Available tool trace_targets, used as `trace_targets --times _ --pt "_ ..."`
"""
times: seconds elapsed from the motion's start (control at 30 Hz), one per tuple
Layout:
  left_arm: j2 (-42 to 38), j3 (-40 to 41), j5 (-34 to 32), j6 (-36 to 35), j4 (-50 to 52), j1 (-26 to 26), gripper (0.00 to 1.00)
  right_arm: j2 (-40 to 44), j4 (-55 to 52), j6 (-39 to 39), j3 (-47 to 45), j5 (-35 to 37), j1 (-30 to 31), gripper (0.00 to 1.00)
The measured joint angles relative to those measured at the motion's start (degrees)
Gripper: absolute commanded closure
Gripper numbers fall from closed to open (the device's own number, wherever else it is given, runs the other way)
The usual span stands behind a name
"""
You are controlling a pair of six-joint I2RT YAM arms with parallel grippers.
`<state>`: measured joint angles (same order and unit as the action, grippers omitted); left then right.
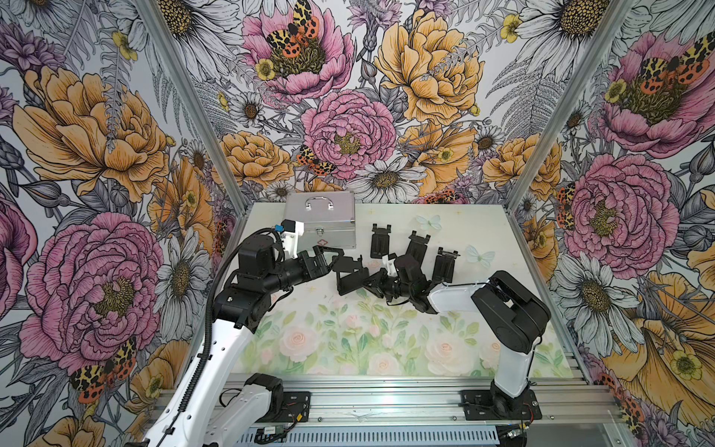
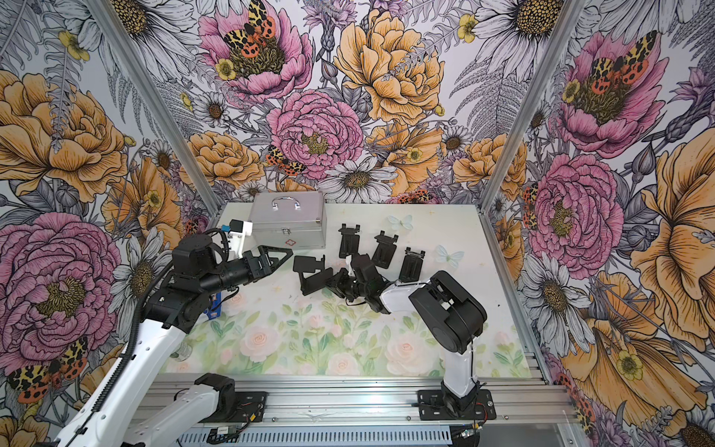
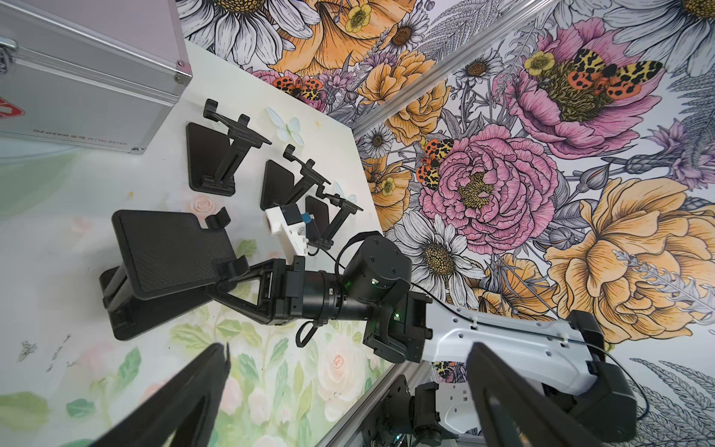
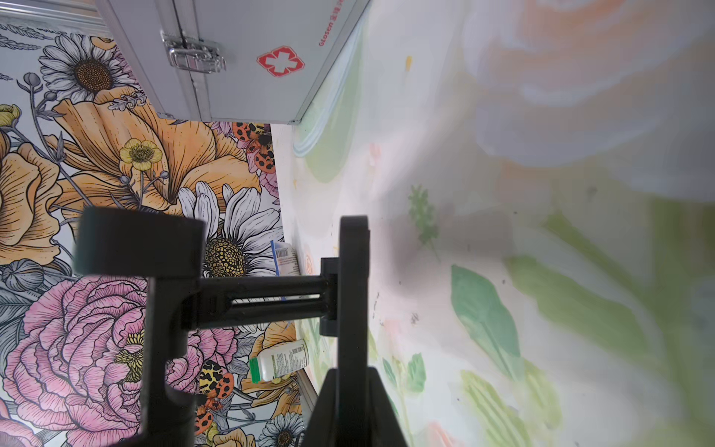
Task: Open the phone stand
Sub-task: Place the phone stand at the center of the board.
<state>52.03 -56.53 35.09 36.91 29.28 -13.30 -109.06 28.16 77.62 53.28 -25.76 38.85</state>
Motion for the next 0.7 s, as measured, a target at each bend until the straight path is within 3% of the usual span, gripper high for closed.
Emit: trace_targets --times 0.33,0.63,0.7 --pt "-2.27 1.81 0.02 -0.90 3.10 0.09 0.01 -9.55 2.10 1.51 9.40 0.70 0.35 1.00" --pt "-3.74 2.51 0.02 -1.31 4.00 0.09 0.01 -12.31 -0.63 1.97 12.57 1.14 0.42 1.00" --pt "-3.85 2.95 0.02 -1.31 4.22 0.09 0.01 -12.41 -0.98 2.08 12.70 1.18 0.57 0.90"
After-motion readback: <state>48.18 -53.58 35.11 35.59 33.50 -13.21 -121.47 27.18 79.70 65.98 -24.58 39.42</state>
